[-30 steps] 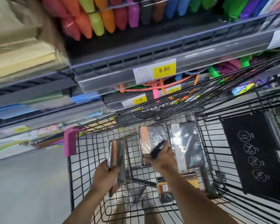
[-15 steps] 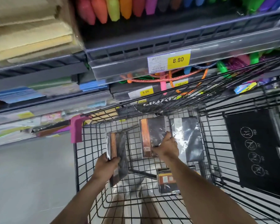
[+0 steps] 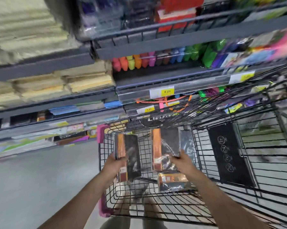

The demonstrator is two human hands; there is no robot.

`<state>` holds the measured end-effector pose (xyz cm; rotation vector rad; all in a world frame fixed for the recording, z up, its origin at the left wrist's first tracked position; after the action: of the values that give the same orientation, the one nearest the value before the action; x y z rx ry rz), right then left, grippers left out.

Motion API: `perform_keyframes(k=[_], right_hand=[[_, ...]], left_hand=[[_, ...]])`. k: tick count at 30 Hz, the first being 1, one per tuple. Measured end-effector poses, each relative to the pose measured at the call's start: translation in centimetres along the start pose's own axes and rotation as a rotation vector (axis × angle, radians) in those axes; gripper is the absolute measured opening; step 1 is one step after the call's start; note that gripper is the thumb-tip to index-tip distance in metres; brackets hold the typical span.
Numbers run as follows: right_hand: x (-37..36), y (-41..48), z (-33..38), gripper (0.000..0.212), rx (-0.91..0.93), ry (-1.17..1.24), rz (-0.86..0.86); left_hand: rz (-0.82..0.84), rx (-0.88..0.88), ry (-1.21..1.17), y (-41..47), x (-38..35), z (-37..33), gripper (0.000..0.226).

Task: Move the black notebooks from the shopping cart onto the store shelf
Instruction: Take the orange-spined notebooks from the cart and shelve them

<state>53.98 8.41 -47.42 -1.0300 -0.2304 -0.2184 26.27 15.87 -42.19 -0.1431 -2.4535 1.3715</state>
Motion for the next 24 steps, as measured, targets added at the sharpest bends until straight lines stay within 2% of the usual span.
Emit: perform_keyframes(k=[2, 3, 4, 6, 8, 11, 16, 24], right_hand=[[1.3, -2.5, 1.5, 0.083, 0.061, 0.043, 0.038], [2.1, -3.3, 2.2, 0.081, 0.094, 0.051, 0.038], [2.9, -4.3, 3.1, 0.070, 0.130, 0.044, 0.026], [4.2, -6.0, 4.3, 0.048, 0.188, 0.024, 0.015], [4.4, -7.5, 5.7, 0.043, 0.246, 0.021, 0.028], [4.2, -10.1, 7.9, 0.035, 0.333, 0.011, 0.030], [2.1, -13.3, 10.4, 0.040, 0.449, -0.042, 0.039], [-5.6, -19.3, 14.2, 0.058, 0.578, -0.133, 0.129]], left_hand=[[0.020, 0.002, -0.055, -1.5, 0.4, -0.6, 0.063], [0.011, 0.014, -0.084, -2.0, 0.9, -0.6, 0.069], [-0.002, 0.015, -0.103, -2.4, 1.4, -0.6, 0.066], [-0.001, -0.036, -0.103, -3.3, 2.0, -1.2, 0.046], [0.002, -0.083, -0.133, -4.7, 2.7, -1.9, 0.037], [-0.001, -0.133, -0.176, -6.6, 4.0, -2.2, 0.037], [-0.032, -0.201, -0.248, -9.5, 7.7, -1.4, 0.025], [-0.132, -0.331, -0.379, -14.0, 17.7, 3.4, 0.033]])
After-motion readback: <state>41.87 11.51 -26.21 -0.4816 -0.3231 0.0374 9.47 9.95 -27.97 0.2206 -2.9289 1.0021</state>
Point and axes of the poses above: each hand's wrist, its own y-axis towards the middle knuckle, its own x-axis out of the back of the hand, z = x × y, the point moved 10 cm from there along y, towards the middle knuckle, and after that the axes turned 5 degrees about -z, right-handed, at the moved point
